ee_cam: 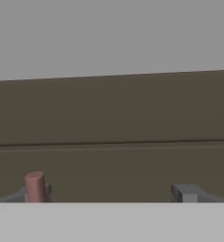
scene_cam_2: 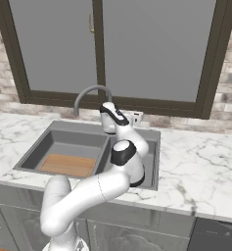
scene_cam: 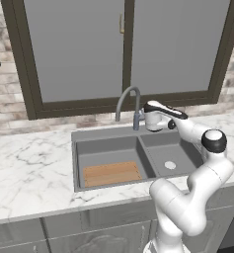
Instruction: Turn on the sink faucet with hot water and rinse the cutting board for ten seconds, then turn off the faucet. Push the cutting board to reach the water if necessary.
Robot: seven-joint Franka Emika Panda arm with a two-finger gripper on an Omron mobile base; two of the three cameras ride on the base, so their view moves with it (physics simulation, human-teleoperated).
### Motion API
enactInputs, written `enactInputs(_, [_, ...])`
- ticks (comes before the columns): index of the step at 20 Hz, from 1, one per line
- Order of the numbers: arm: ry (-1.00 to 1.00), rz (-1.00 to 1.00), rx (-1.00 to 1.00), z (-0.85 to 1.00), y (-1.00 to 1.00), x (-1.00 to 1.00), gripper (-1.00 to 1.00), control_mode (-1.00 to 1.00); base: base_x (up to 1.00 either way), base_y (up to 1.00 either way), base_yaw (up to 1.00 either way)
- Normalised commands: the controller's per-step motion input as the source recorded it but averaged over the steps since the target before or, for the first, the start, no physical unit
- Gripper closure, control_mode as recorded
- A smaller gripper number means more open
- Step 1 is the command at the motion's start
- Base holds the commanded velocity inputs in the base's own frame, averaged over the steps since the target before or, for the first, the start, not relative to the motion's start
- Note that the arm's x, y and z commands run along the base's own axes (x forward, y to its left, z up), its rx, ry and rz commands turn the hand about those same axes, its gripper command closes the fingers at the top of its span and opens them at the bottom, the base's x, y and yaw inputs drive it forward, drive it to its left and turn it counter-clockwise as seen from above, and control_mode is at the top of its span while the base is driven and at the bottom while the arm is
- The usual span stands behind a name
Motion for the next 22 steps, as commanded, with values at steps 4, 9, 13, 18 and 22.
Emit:
enactInputs(4, [0.0, 0.0, 0.0, 0.0, -0.27, -0.12, -1.0, -1.0, 0.0, 0.0, 0.0])
enactInputs(9, [0.0, 0.0, 0.0, 0.0, -0.29, -0.15, -1.0, -1.0, 0.0, 0.0, 0.0])
enactInputs(13, [0.01, 0.0, 0.0, 0.0, -0.31, -0.14, -1.0, -1.0, 0.0, 0.0, 0.0])
enactInputs(18, [0.01, 0.0, 0.0, 0.0, -0.36, -0.19, -1.0, -1.0, 0.0, 0.0, 0.0])
enactInputs(22, [0.02, 0.0, 0.0, 0.0, -0.36, -0.11, -1.0, -1.0, 0.0, 0.0, 0.0])
